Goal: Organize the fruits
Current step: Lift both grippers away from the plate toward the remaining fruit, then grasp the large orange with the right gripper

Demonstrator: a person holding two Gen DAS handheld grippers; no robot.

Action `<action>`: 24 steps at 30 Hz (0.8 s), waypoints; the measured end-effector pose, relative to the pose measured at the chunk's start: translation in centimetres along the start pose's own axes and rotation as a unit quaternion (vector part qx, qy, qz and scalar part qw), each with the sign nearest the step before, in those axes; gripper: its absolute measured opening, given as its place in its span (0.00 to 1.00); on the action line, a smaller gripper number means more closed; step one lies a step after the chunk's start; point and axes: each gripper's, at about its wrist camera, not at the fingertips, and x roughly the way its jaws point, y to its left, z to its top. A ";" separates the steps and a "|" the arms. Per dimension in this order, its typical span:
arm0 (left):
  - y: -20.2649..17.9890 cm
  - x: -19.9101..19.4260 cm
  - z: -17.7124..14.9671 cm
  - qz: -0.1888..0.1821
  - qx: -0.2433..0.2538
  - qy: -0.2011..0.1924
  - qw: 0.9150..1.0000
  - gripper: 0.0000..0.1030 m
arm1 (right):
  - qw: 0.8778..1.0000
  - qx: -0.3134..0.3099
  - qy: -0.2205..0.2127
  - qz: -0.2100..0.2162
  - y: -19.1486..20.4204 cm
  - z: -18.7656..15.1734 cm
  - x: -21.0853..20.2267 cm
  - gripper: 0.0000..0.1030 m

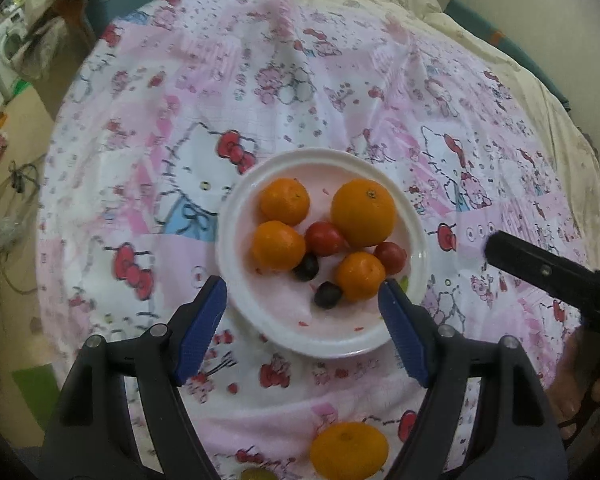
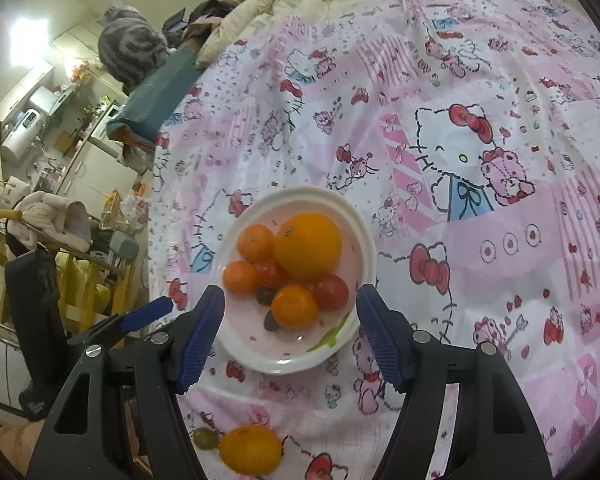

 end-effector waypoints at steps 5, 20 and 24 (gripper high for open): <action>0.6 -2.3 -1.3 0.014 0.007 -0.014 1.000 0.73 | 1.000 -0.005 -0.007 0.009 1.0 -1.4 -2.1 0.69; 2.2 -5.7 -6.0 0.027 0.012 -0.011 1.000 0.73 | 1.000 0.000 0.017 0.014 1.7 -6.7 -3.1 0.69; 3.1 -5.7 -7.1 0.032 -0.001 -0.003 0.999 0.73 | 0.999 0.005 0.038 0.018 1.9 -7.9 -2.3 0.70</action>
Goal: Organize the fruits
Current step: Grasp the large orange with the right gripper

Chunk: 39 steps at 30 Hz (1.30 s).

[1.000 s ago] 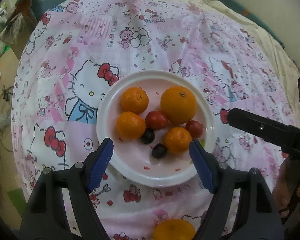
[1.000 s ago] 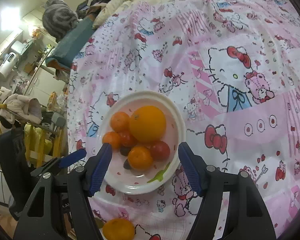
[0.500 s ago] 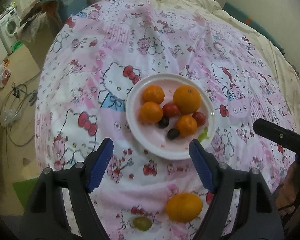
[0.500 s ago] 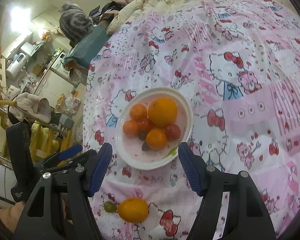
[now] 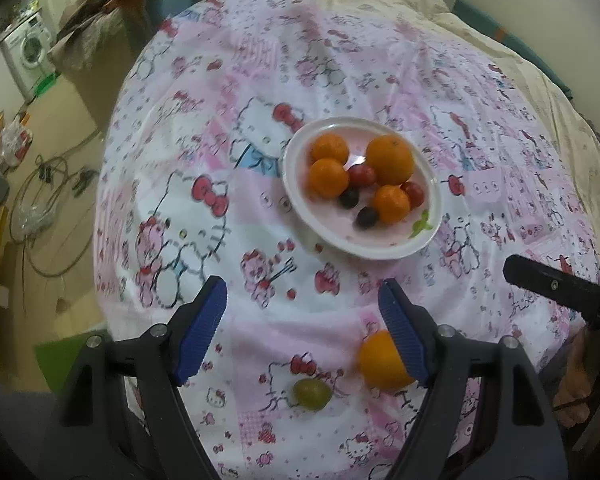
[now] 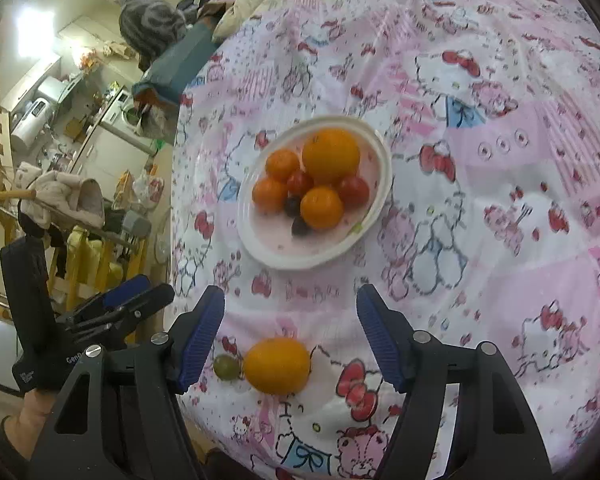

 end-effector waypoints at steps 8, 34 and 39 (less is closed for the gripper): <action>2.0 0.8 -0.7 0.012 -0.032 0.002 0.999 0.73 | 0.996 -0.020 0.088 -0.020 1.0 -2.3 5.5 0.83; 3.7 1.1 -0.6 0.012 -0.055 -0.001 0.998 0.73 | 0.985 -0.083 0.149 -0.013 2.9 -4.2 9.6 0.56; 4.5 1.5 -0.8 0.016 -0.064 0.005 0.998 0.73 | 0.994 -0.033 0.104 0.002 1.1 -2.7 7.2 0.56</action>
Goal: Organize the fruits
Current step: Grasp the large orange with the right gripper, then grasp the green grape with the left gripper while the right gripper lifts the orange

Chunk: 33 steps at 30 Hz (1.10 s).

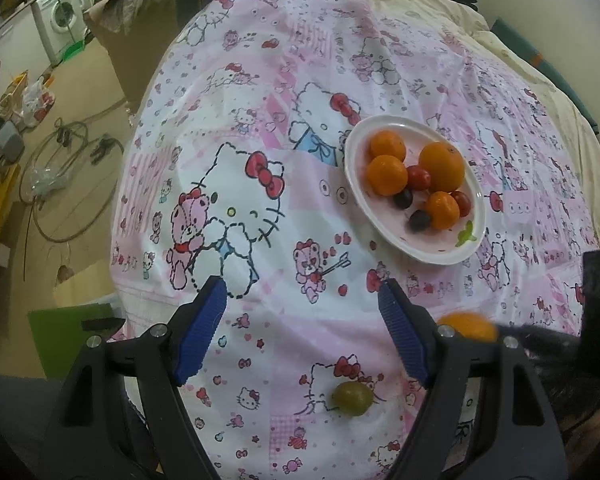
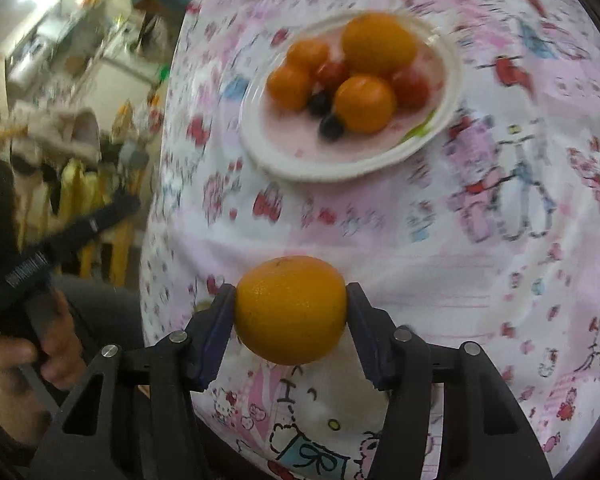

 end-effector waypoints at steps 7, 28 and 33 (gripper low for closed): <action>-0.9 1.3 -2.2 -0.026 0.045 0.050 0.997 0.73 | 0.998 0.043 -0.043 0.013 -1.9 0.9 -2.4 0.56; -6.7 3.7 -7.6 -0.026 0.215 0.131 0.967 0.26 | 0.995 0.059 -0.071 0.020 -2.6 1.4 -4.2 0.56; -5.7 1.2 -6.3 -0.051 0.186 0.097 0.976 0.26 | 0.993 0.071 -0.085 0.026 -3.2 1.6 -5.4 0.56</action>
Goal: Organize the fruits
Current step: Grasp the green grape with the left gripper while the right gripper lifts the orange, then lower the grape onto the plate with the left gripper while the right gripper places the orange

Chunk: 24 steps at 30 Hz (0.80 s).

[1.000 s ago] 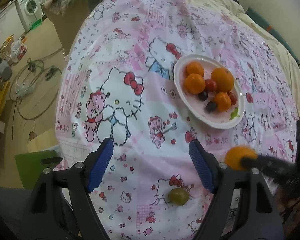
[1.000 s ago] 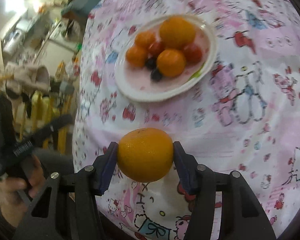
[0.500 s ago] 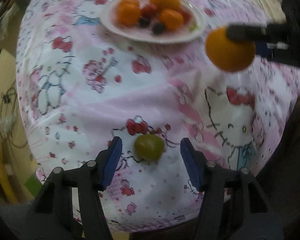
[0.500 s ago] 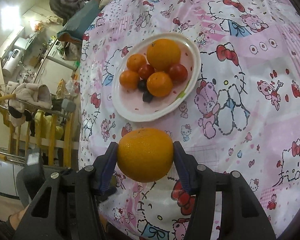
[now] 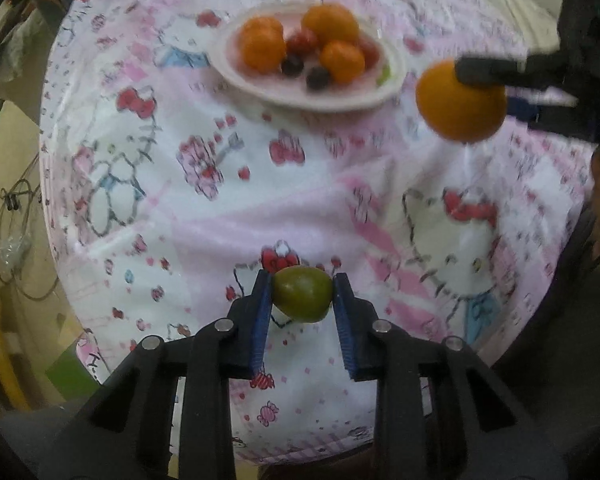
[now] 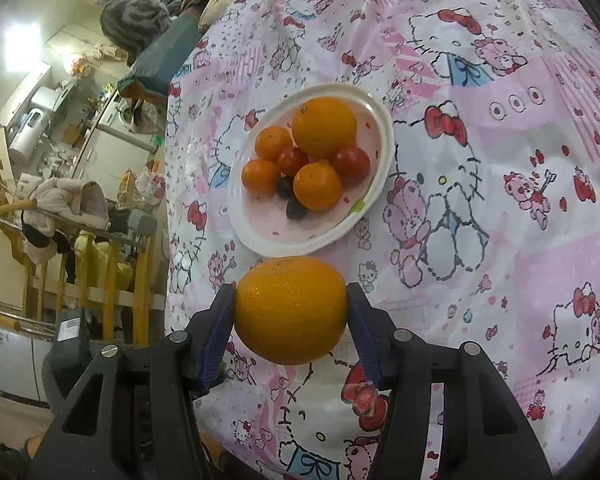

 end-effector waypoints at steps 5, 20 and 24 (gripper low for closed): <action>1.4 -2.5 3.5 -0.010 -0.032 -0.038 0.999 0.26 | 1.000 0.012 -0.023 0.007 -0.3 1.6 -1.7 0.56; 0.8 2.3 13.7 0.008 -0.018 -0.049 0.999 0.26 | 0.999 -0.002 -0.033 -0.039 -1.8 10.3 0.2 0.56; 0.2 4.1 14.4 0.004 -0.010 -0.041 0.999 0.26 | 0.999 -0.003 -0.011 -0.045 -2.3 11.0 2.7 0.56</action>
